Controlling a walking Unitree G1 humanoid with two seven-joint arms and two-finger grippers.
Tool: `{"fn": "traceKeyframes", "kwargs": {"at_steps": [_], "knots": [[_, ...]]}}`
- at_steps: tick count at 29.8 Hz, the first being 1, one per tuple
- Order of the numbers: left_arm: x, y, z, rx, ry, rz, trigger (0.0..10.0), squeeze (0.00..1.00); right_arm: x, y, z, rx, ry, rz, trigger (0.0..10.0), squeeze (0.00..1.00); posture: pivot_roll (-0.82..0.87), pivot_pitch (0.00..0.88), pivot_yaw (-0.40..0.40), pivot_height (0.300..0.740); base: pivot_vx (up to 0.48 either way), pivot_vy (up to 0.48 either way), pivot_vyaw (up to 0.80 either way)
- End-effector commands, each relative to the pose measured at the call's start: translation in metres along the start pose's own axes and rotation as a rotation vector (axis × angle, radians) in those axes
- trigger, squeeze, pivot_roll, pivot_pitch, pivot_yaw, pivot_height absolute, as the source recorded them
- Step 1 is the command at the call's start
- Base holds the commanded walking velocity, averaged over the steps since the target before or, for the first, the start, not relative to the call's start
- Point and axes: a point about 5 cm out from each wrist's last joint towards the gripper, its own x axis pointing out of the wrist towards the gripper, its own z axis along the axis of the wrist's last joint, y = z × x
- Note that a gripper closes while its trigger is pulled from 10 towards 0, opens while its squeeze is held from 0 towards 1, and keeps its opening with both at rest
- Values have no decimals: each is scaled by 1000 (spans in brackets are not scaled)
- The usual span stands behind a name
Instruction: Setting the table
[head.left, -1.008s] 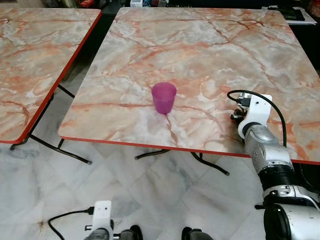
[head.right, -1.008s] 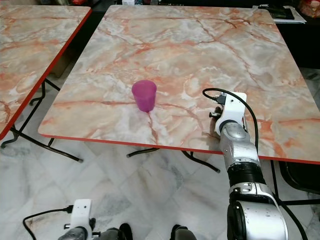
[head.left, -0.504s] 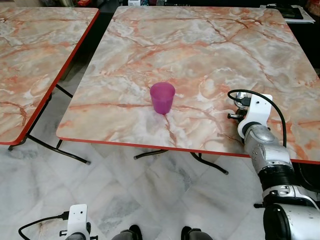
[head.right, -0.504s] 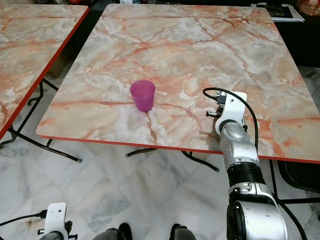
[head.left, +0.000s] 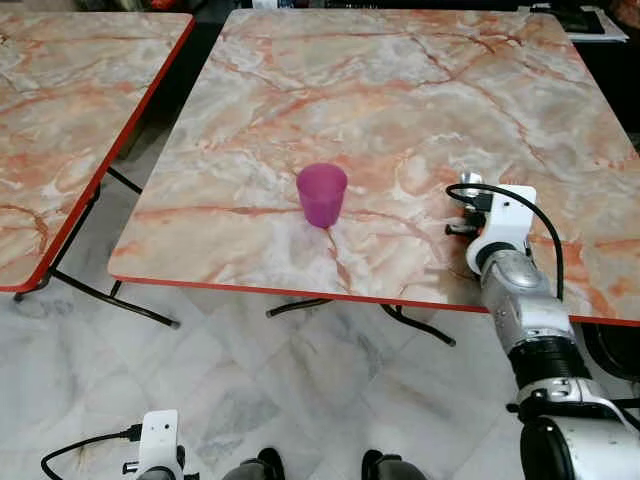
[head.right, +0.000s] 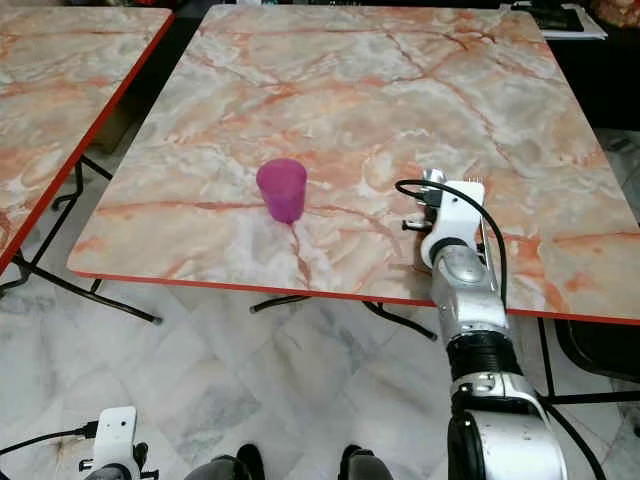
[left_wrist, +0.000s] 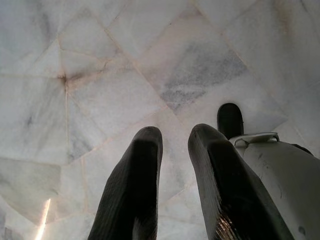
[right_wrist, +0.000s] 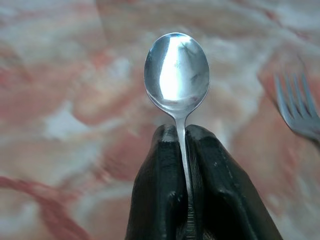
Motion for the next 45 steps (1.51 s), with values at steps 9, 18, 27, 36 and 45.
{"fn": "traceKeyframes", "kwargs": {"at_steps": [9,18,27,36,45], "knots": [[-4,-1,-15,-4,29,3,10000,0,-7,2,19,2,-151,-5,10000,0,-88,191,13,740,0,0,0],[-4,-3,-14,-32,30,1,10000,0,-9,12,41,-10,-264,14,10000,0,-80,207,10,740,0,255,0],[-4,-2,-15,-36,36,3,10000,0,-12,11,49,-17,-311,-3,10000,0,-79,212,12,740,0,384,0],[-4,-1,-15,-36,36,5,10000,0,-12,16,51,-16,-320,2,10000,0,-74,200,16,740,0,385,0],[-3,1,-10,-32,16,7,10000,0,-12,18,50,-8,-317,3,10000,0,-72,194,16,740,0,387,0]]}}
